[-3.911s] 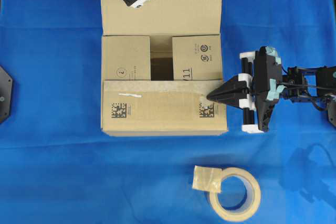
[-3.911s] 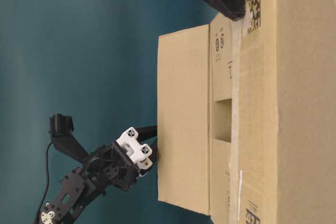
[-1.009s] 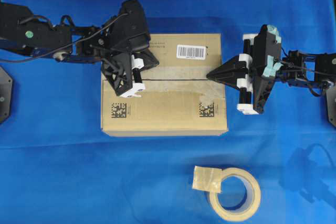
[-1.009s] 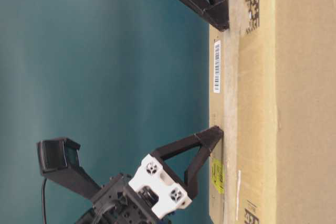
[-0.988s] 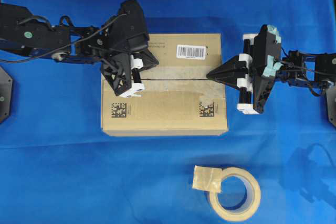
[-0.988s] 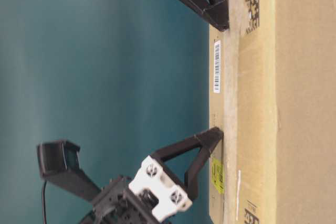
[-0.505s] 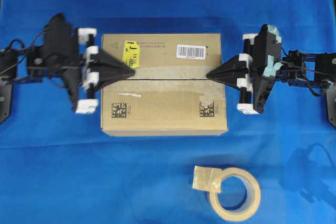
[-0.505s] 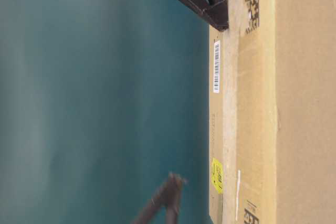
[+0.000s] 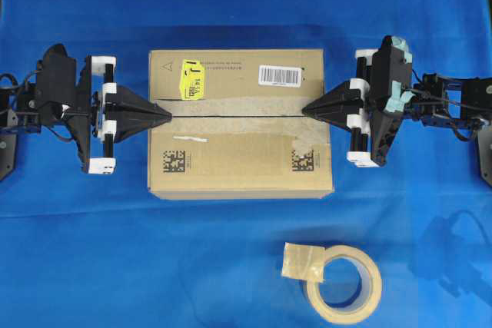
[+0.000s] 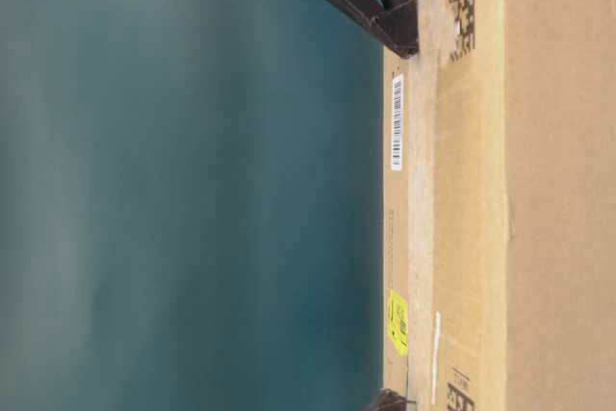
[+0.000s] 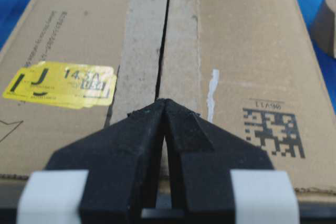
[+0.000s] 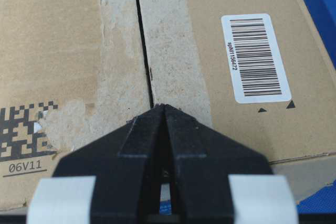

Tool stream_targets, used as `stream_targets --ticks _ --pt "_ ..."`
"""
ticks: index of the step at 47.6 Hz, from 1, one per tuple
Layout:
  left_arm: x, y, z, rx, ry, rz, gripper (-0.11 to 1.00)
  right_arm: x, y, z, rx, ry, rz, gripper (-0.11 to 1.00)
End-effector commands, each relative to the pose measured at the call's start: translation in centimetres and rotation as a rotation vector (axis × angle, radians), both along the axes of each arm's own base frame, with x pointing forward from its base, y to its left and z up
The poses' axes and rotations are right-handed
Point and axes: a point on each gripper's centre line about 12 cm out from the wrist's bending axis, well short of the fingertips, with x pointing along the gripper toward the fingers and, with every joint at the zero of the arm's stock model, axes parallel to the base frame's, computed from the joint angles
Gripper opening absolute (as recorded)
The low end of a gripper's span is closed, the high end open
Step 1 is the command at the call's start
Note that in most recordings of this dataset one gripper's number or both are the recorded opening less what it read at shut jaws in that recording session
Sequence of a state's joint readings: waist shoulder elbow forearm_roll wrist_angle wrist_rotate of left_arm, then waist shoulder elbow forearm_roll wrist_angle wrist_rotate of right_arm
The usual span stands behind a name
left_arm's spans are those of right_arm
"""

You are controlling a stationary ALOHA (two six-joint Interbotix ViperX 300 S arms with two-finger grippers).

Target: Close the cardboard box.

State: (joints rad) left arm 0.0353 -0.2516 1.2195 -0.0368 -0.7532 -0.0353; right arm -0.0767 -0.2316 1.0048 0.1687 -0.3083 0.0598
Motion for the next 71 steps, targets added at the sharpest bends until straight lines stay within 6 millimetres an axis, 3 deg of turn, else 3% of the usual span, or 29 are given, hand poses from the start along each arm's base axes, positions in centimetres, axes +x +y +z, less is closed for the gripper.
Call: stream_targets --ticks 1,19,71 --pt "0.2 0.2 -0.1 -0.001 -0.002 0.01 0.0 0.2 -0.2 0.5 -0.003 -0.021 -0.006 0.0" --pt "0.6 0.5 -2.0 -0.005 0.06 0.021 0.0 0.2 -0.2 0.5 -0.004 -0.021 -0.005 0.0" --pt "0.8 0.5 -1.9 -0.017 0.056 0.024 0.0 0.4 0.5 0.6 0.0 -0.025 0.016 0.0"
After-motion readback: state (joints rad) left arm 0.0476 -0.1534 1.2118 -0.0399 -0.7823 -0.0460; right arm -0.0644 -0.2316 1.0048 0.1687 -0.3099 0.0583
